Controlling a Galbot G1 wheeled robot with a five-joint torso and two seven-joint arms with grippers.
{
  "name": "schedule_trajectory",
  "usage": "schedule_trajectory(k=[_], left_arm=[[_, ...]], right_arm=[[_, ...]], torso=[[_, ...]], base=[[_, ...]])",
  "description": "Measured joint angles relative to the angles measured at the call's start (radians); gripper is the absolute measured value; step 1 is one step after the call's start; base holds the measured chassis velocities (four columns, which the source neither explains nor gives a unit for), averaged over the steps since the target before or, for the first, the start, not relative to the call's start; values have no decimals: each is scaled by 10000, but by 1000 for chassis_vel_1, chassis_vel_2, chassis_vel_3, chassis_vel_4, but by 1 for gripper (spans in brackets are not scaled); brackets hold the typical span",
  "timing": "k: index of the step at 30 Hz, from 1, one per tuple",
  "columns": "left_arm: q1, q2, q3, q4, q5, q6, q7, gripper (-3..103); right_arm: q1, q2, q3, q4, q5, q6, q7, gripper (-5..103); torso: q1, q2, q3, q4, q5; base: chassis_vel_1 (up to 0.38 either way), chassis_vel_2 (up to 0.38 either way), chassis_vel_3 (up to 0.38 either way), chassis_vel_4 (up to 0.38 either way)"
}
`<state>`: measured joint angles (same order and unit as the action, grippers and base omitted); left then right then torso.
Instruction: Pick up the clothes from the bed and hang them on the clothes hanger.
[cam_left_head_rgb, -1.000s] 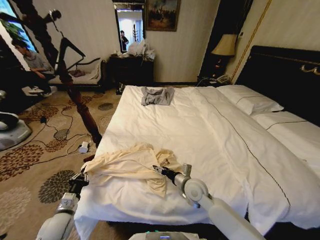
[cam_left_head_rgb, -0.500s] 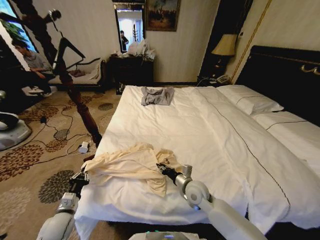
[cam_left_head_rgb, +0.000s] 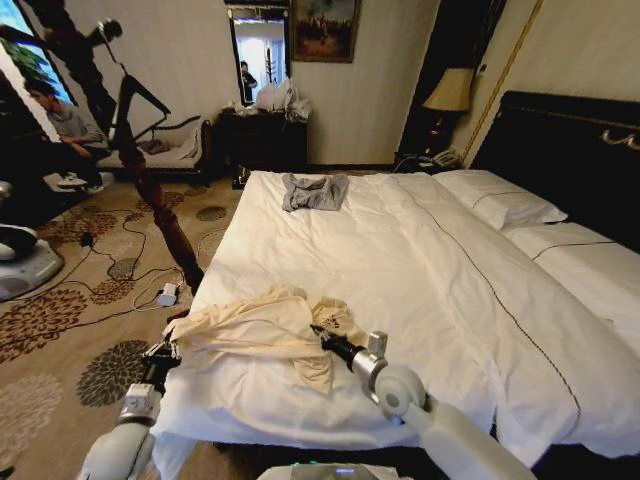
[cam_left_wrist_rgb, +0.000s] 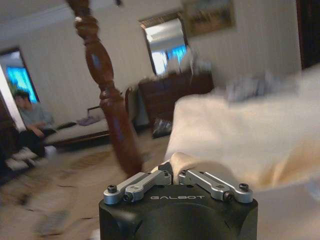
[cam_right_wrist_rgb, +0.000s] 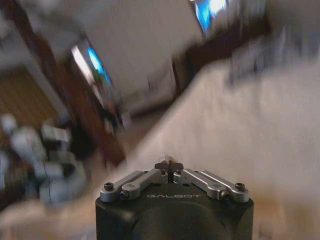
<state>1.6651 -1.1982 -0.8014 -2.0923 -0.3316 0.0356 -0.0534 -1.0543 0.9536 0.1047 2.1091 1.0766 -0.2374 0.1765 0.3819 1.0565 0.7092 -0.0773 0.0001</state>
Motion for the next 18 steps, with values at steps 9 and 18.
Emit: schedule_trajectory(k=[9, 18], left_arm=[[-811, -852, -59, -3, -1827, 519, 374, 1], [-104, -1407, 1410, 1202, 249, 1116, 71, 1]], right_arm=[[1009, -39, 2343, 2148, 3471, 512, 716, 0], [-17, 276, 1833, 1893, 2340, 506, 288, 0]], torso=[[1, 1, 0, -8, -3], [0, 1, -1, -6, 0]], base=[[0, 0, 0, 0], [0, 0, 0, 0]])
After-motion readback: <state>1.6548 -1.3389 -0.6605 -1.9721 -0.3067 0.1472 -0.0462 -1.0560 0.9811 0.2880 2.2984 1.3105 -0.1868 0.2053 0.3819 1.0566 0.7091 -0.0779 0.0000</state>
